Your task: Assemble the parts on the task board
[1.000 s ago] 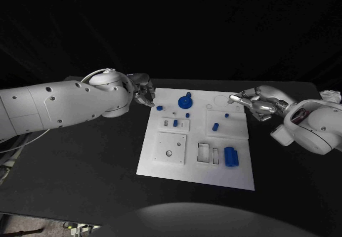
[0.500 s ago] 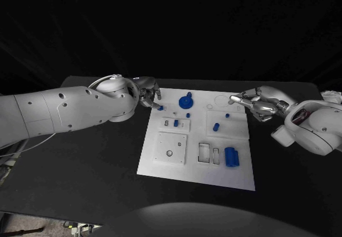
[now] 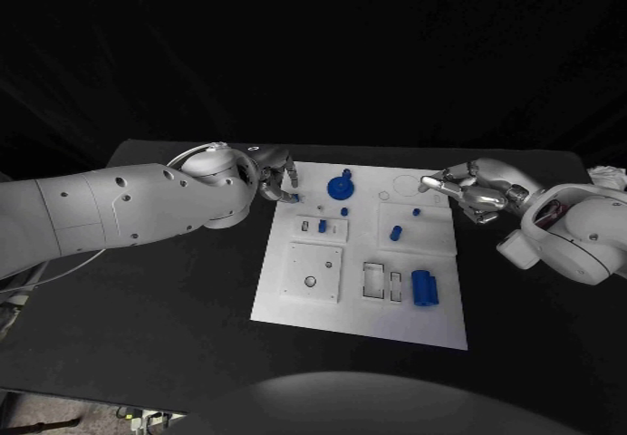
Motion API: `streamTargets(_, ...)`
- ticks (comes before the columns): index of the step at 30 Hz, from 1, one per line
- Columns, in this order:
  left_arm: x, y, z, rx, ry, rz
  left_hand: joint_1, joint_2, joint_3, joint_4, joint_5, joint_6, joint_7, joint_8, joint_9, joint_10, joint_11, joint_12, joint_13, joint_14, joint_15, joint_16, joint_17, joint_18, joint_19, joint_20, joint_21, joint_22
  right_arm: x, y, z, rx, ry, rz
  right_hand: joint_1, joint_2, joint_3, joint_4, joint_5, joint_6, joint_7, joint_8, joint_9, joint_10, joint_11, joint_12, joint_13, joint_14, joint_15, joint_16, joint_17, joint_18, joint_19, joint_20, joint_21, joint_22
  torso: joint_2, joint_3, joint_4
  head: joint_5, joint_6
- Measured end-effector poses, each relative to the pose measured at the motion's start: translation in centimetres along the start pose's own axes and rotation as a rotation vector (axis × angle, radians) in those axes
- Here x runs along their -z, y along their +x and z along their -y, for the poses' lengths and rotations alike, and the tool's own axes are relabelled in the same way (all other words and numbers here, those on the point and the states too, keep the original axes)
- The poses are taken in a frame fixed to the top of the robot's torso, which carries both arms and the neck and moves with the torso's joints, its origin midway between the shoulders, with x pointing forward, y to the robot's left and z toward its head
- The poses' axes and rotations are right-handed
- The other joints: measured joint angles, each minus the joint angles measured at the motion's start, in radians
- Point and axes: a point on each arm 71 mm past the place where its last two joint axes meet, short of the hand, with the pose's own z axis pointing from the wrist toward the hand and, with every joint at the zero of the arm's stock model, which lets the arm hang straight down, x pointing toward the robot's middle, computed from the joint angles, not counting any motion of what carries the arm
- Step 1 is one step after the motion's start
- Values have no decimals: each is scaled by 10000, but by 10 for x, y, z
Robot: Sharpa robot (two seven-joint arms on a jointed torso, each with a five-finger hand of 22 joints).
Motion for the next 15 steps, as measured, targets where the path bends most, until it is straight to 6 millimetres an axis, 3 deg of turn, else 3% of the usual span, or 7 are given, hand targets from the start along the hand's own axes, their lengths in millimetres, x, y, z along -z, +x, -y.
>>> streamTargets(15,-1,4,1,-66,-119,0,0,0,0,0,0,-1,0,-13,-58,25,25,0,0,0,0,0,-2,0,0,-1,-61,-1,-1,1,0,-6,41,-79,49,-51,0,0,0,0,0,0,10,9,12,0,-8,0,0,0,-2,-1,0,0,-39,-2,0,-1,3,4,0)
